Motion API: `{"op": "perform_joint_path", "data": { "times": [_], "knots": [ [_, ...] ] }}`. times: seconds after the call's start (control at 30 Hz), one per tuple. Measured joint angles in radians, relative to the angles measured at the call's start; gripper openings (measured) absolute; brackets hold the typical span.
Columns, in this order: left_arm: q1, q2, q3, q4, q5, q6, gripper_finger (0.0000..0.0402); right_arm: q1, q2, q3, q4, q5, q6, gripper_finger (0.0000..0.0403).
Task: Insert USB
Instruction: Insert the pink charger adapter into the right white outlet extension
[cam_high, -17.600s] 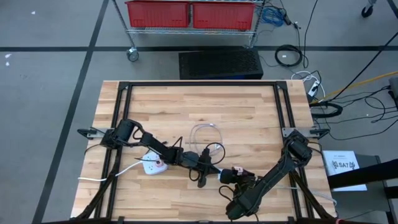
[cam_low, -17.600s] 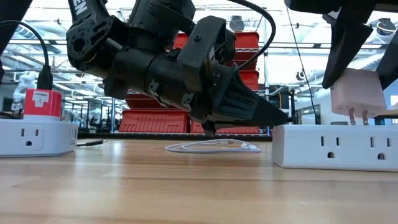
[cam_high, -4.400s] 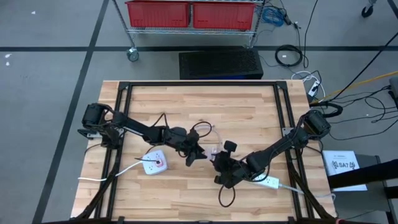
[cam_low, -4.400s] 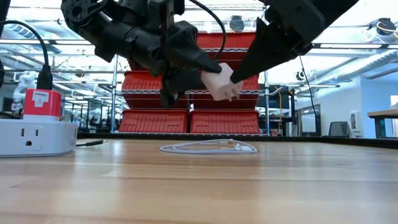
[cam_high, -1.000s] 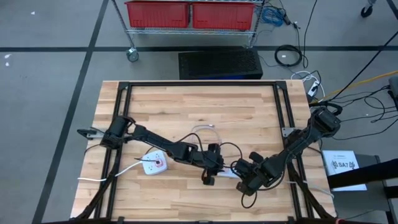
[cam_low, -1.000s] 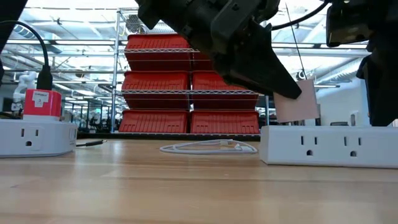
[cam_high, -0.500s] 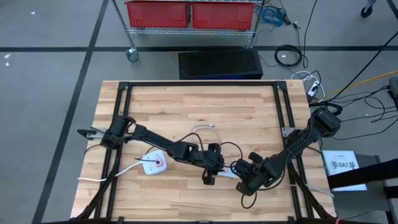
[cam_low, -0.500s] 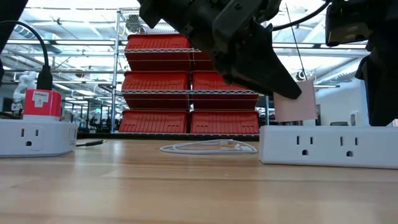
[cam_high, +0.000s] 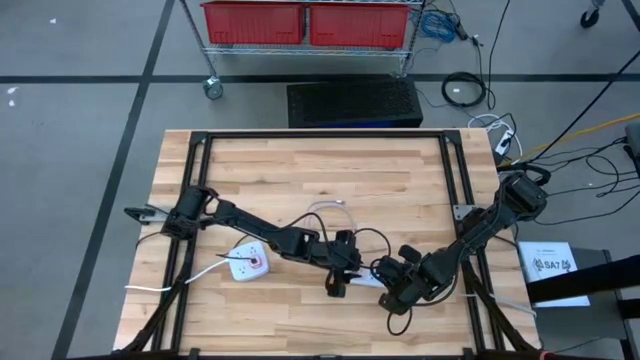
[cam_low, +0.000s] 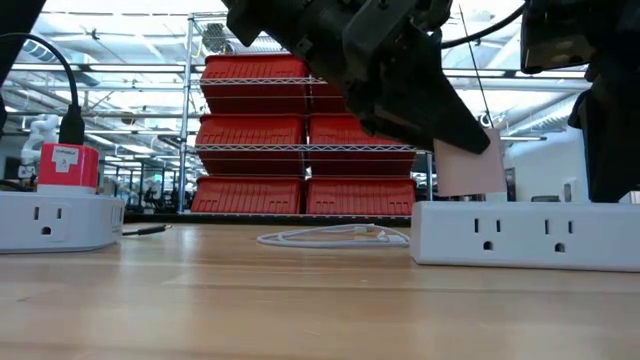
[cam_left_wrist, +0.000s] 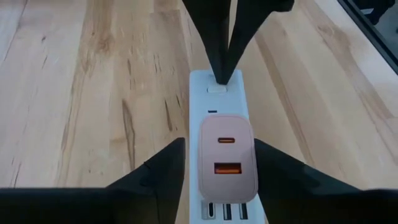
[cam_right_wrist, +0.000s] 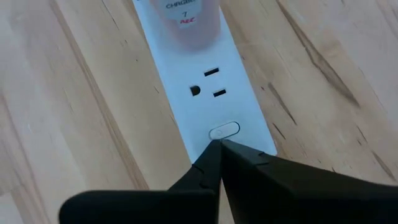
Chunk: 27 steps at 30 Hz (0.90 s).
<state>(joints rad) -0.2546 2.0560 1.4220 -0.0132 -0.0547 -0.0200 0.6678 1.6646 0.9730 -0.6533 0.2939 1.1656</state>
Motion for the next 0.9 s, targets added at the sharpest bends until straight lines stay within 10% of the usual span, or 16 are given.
{"op": "perform_joint_path", "data": {
  "times": [0.53,0.9],
  "knots": [
    [0.000,-0.082,0.000,0.004,-0.010,0.007,0.0180,0.002,0.000,0.000,-0.001,-0.001,0.000,0.0000],
    [-0.001,-0.034,-0.001,-0.019,-0.017,0.000,0.0017,0.003,0.000,0.000,-0.001,-0.005,0.000,0.0000]
  ]
}}
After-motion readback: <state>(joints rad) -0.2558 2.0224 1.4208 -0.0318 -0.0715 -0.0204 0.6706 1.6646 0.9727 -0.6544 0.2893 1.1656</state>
